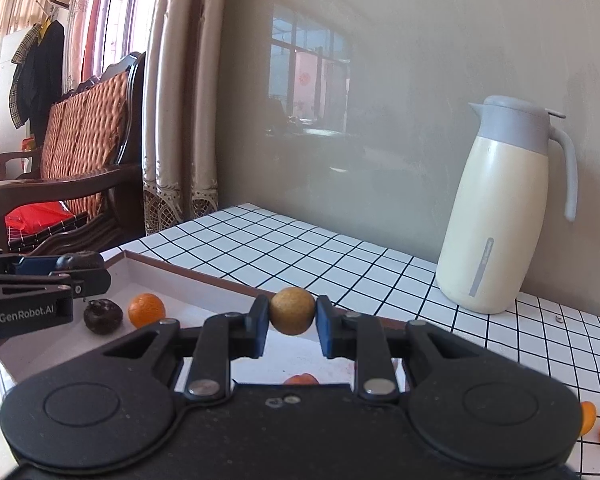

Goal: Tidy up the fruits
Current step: 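Open both tools to drop the dark fruit and tan fruit into the box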

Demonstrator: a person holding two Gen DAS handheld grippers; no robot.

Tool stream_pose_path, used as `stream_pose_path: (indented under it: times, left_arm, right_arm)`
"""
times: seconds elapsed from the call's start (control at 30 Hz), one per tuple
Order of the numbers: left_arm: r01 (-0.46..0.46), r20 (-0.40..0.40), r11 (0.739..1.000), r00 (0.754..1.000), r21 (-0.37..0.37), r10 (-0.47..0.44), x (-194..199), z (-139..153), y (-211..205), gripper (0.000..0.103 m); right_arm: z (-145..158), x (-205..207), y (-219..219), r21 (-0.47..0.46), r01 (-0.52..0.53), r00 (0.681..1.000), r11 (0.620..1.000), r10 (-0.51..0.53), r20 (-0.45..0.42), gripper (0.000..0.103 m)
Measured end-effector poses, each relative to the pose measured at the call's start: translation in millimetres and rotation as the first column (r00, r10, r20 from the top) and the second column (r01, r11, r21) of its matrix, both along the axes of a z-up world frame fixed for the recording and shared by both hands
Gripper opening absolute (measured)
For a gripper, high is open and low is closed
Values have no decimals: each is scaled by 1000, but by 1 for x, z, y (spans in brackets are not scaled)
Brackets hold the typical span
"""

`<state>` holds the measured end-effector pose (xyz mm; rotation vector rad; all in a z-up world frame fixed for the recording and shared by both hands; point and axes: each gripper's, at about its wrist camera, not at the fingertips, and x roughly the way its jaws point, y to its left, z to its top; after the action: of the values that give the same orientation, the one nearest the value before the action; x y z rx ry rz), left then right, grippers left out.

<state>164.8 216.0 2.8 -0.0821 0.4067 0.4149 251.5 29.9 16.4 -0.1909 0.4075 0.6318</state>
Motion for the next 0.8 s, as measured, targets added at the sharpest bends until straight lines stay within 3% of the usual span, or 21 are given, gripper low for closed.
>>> stream_pose_path:
  times: [0.43, 0.47, 0.5, 0.53, 0.57, 0.6, 0.63, 0.8]
  left_arm:
    - [-28, -59, 999, 998, -24, 26, 32, -6, 21, 43]
    - [-23, -64, 999, 998, -29, 22, 34, -6, 21, 43]
    - [-22, -62, 999, 998, -30, 20, 34, -7, 20, 43]
    - [-27, -48, 999, 999, -26, 26, 33, -7, 18, 58]
    - [-49, -24, 999, 999, -7, 49, 29, -5, 16, 92]
    - [-59, 4, 998, 998, 15, 58, 25, -3, 13, 101]
    - [-67, 31, 997, 997, 38, 65, 21, 0, 11, 103]
    - [-85, 40, 995, 996, 43, 83, 18, 2, 14, 103]
  right_arm:
    - [-13, 36, 8, -8, -3, 995, 1000, 3, -105, 18]
    - [-14, 37, 9, -22, 0, 994, 1000, -3, -105, 24]
    - [-15, 38, 9, -31, 21, 996, 999, -24, -81, 46]
    - [-16, 36, 6, -27, 46, 997, 999, -48, -52, 83]
    - [-15, 35, 3, -14, 65, 997, 998, -66, -33, 91]
    - [-15, 35, 0, -2, 79, 996, 997, -79, -28, 90]
    - [-14, 36, -2, 2, 88, 996, 996, -87, -35, 91]
    - [-19, 39, -9, 5, 108, 993, 994, -108, -39, 96]
